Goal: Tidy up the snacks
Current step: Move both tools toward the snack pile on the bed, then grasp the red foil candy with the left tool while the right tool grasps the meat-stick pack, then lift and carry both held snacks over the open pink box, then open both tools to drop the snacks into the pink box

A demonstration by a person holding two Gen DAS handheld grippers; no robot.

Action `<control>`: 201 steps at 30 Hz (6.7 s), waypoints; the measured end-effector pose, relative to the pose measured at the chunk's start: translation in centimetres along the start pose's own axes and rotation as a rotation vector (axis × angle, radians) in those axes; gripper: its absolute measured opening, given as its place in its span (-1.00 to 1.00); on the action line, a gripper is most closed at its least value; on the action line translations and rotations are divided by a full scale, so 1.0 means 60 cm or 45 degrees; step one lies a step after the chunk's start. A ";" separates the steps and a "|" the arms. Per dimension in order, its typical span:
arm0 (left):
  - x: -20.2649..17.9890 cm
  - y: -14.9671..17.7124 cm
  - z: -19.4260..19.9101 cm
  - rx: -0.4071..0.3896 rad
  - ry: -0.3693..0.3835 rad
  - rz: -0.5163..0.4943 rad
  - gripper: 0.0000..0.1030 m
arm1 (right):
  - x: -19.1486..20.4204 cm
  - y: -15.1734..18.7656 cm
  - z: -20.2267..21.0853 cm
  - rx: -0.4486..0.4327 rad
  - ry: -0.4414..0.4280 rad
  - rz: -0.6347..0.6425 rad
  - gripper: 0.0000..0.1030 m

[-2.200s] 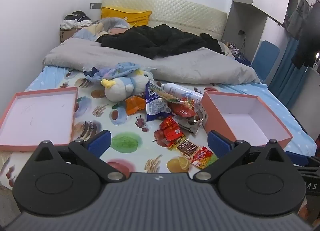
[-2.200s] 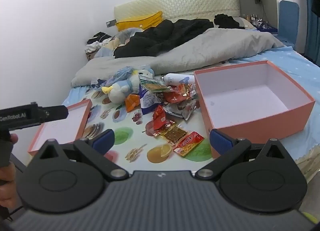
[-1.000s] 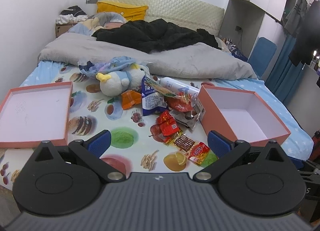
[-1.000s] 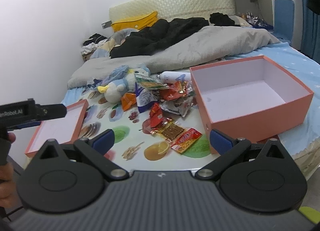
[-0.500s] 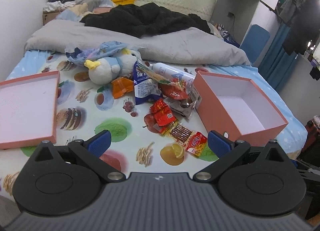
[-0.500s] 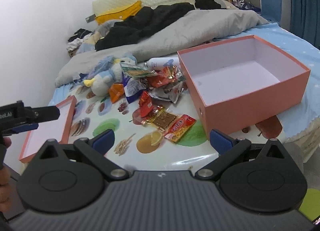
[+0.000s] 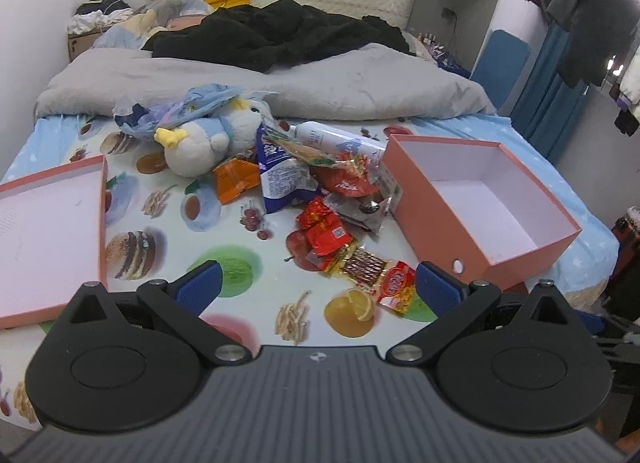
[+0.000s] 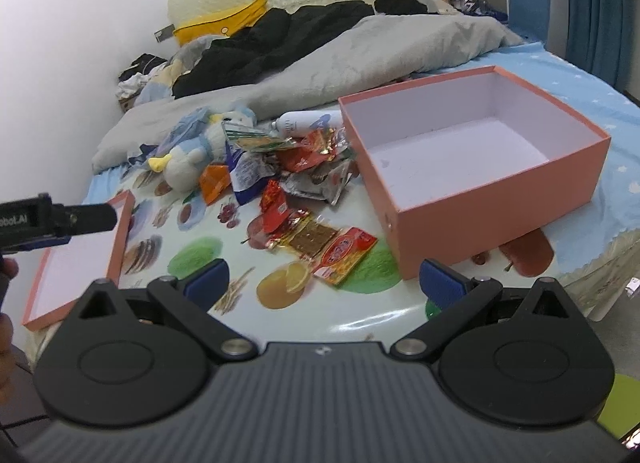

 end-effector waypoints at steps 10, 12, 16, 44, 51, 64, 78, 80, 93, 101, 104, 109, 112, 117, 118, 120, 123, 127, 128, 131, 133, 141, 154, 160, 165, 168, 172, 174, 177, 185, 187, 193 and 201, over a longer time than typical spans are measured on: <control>0.014 0.010 -0.002 -0.049 -0.012 0.014 1.00 | 0.012 0.011 0.005 0.011 -0.018 0.076 1.00; 0.012 0.017 -0.006 -0.052 -0.005 0.029 1.00 | 0.014 0.013 0.005 0.016 -0.036 0.105 1.00; 0.004 0.035 -0.015 -0.039 0.004 0.061 1.00 | 0.013 0.022 0.000 0.021 0.018 0.139 1.00; -0.028 0.033 -0.153 0.005 0.067 -0.017 1.00 | 0.013 0.033 -0.093 -0.081 -0.080 0.278 1.00; 0.001 0.022 -0.231 0.105 0.012 -0.026 1.00 | 0.034 0.027 -0.145 -0.046 -0.124 0.312 1.00; 0.052 0.003 -0.365 0.217 0.101 0.019 0.99 | 0.076 0.015 -0.251 -0.019 -0.181 0.458 0.99; 0.044 -0.045 -0.528 0.242 0.235 0.008 0.99 | 0.056 0.014 -0.376 0.083 -0.065 0.509 0.89; 0.039 -0.051 -0.548 0.242 0.216 -0.002 0.99 | 0.053 0.015 -0.390 0.109 -0.059 0.500 0.89; 0.017 -0.047 -0.608 0.258 0.191 -0.122 0.68 | 0.038 0.014 -0.428 0.175 -0.103 0.484 0.92; 0.010 -0.040 -0.602 0.244 0.164 -0.189 0.36 | 0.049 0.013 -0.426 0.202 -0.199 0.560 0.58; 0.018 -0.041 -0.599 0.248 0.187 -0.173 0.23 | 0.051 0.013 -0.425 0.211 -0.212 0.572 0.53; 0.034 -0.039 -0.586 0.263 0.203 -0.113 0.21 | 0.053 0.009 -0.425 0.207 -0.216 0.599 0.26; 0.038 -0.038 -0.571 0.254 0.198 -0.093 0.21 | 0.050 0.004 -0.417 0.205 -0.215 0.583 0.15; 0.044 -0.041 -0.530 0.229 0.179 -0.063 0.21 | 0.047 0.003 -0.404 0.208 -0.201 0.583 0.12; 0.047 -0.040 -0.519 0.223 0.176 -0.052 0.21 | 0.046 0.004 -0.399 0.210 -0.197 0.584 0.12; 0.055 -0.039 -0.498 0.211 0.167 -0.019 0.21 | 0.047 0.008 -0.388 0.213 -0.198 0.589 0.12; 0.062 -0.034 -0.467 0.197 0.153 0.014 0.21 | 0.044 0.011 -0.375 0.218 -0.187 0.588 0.12; 0.069 -0.017 -0.429 0.193 0.140 0.044 0.21 | 0.040 0.013 -0.360 0.215 -0.172 0.563 0.12; 0.068 -0.013 -0.421 0.194 0.134 0.048 0.21 | 0.039 0.015 -0.355 0.210 -0.165 0.558 0.12; 0.067 -0.002 -0.397 0.190 0.129 0.066 0.21 | 0.038 0.013 -0.339 0.193 -0.157 0.540 0.12; 0.064 0.002 -0.382 0.187 0.126 0.078 0.21 | 0.038 0.011 -0.326 0.181 -0.147 0.532 0.12; 0.051 -0.019 -0.320 0.129 0.114 0.108 0.21 | 0.043 -0.019 -0.267 0.092 -0.113 0.534 0.12; -0.029 -0.171 -0.237 -0.073 0.127 0.006 0.21 | 0.038 -0.154 -0.188 -0.184 -0.030 0.502 0.12; -0.091 -0.245 -0.216 -0.150 0.196 -0.053 0.21 | 0.001 -0.219 -0.166 -0.297 0.045 0.466 0.12; -0.153 -0.292 -0.209 -0.201 0.268 -0.098 0.21 | -0.032 -0.268 -0.143 -0.388 0.120 0.448 0.12; -0.197 -0.312 -0.218 -0.199 0.315 -0.129 0.21 | -0.059 -0.292 -0.138 -0.419 0.150 0.413 0.12; -0.259 -0.319 -0.267 -0.121 0.334 -0.197 0.22 | -0.112 -0.311 -0.155 -0.411 0.224 0.356 0.12; -0.290 -0.316 -0.297 -0.057 0.370 -0.209 0.22 | -0.143 -0.313 -0.177 -0.373 0.246 0.306 0.12; -0.335 -0.306 -0.337 0.010 0.390 -0.246 0.22 | -0.193 -0.310 -0.199 -0.310 0.280 0.243 0.12; -0.420 -0.258 -0.447 0.163 0.361 -0.371 0.22 | -0.274 -0.289 -0.241 -0.193 0.348 0.185 0.12; -0.427 -0.247 -0.479 0.214 0.359 -0.376 0.22 | -0.293 -0.279 -0.262 -0.140 0.333 0.153 0.12; -0.427 -0.212 -0.542 0.333 0.342 -0.402 0.22 | -0.327 -0.237 -0.322 0.027 0.270 0.089 0.13; -0.426 -0.206 -0.556 0.377 0.373 -0.311 0.59 | -0.338 -0.209 -0.343 0.087 0.277 0.043 0.52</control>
Point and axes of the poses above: each gripper's, at about its wrist camera, not at the fingertips, and z roughly against the way its jaws point, x to its left, y to its underside, the point moved 4 cm from there along -z, roughly the way its jaws point, and after that the axes turned 2 degrees about z, right-handed, at the moved point
